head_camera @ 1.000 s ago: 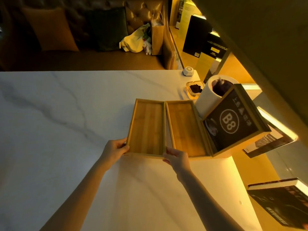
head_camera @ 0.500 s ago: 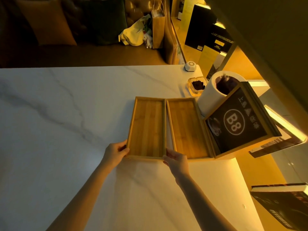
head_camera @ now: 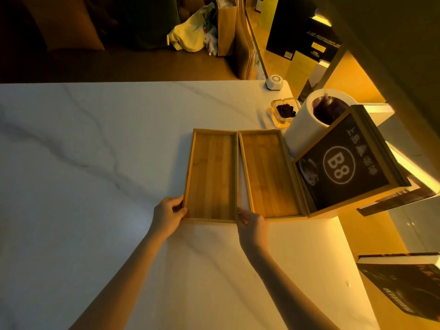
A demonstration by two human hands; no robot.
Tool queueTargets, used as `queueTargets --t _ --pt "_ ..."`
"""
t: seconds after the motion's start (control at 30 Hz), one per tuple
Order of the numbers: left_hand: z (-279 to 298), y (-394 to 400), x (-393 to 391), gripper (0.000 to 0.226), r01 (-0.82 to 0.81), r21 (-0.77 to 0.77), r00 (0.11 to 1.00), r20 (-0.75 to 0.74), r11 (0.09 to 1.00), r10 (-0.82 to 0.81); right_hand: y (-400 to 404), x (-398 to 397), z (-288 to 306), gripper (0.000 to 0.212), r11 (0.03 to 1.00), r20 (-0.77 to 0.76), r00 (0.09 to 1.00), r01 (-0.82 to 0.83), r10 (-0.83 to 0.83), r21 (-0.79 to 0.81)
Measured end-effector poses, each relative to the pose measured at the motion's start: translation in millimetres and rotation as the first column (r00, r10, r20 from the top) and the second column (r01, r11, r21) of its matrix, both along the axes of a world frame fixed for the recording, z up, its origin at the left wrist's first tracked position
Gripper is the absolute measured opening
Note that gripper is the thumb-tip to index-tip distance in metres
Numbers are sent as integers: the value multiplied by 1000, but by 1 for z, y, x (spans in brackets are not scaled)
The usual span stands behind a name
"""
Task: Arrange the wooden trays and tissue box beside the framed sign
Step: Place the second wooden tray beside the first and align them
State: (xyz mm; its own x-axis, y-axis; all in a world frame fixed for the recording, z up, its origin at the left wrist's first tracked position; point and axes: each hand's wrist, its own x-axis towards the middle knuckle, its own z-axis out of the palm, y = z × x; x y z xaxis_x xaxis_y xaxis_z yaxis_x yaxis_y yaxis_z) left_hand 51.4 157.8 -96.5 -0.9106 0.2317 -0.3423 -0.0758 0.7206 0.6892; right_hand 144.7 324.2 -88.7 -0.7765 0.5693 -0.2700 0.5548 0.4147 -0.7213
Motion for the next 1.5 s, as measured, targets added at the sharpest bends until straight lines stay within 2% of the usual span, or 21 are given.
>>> queueTargets --t 0.17,0.23,0.3,0.33,0.4,0.47,0.53,0.63,0.8,0.97,1.07,1.2,1.5 --pt "-7 1 5 42 31 -50 998 -52 998 -33 0 6 -4 25 991 25 996 -93 91 94" --pt "-6 1 13 42 40 -75 990 -134 996 -50 -2 13 1 27 972 -11 993 -115 120 203" --pt "-9 -2 24 43 113 -186 944 -286 976 -164 -4 23 -3 35 879 -32 971 -202 239 433" --pt "-12 -4 29 43 161 -271 907 -338 949 -250 -7 28 -8 42 810 11 954 -260 299 525" --pt "-19 -8 36 50 227 -414 864 -331 881 -378 -12 36 -18 49 710 153 916 -386 371 589" --pt "-25 -11 41 61 249 -501 860 -279 829 -427 -14 41 -28 49 670 263 891 -453 371 588" --pt "-30 -11 44 67 260 -532 875 -223 806 -429 -15 43 -31 60 680 372 859 -507 351 529" --pt "-31 -9 44 65 270 -524 895 -173 808 -411 -13 44 -31 70 687 422 839 -530 342 497" --pt "-29 -7 46 48 253 -517 869 -250 818 -428 -10 47 -35 68 677 427 841 -528 333 513" --pt "-25 -4 49 57 257 -515 862 -260 818 -435 -5 50 -36 67 667 405 856 -509 322 544" --pt "-26 -1 51 43 256 -544 862 -246 799 -444 -2 52 -35 66 663 407 852 -516 330 542" --pt "-28 4 54 64 262 -546 893 -175 796 -414 3 56 -36 65 649 416 845 -527 336 548" --pt "-29 15 63 65 228 -494 916 -183 839 -357 10 59 -43 58 647 396 861 -503 320 573"
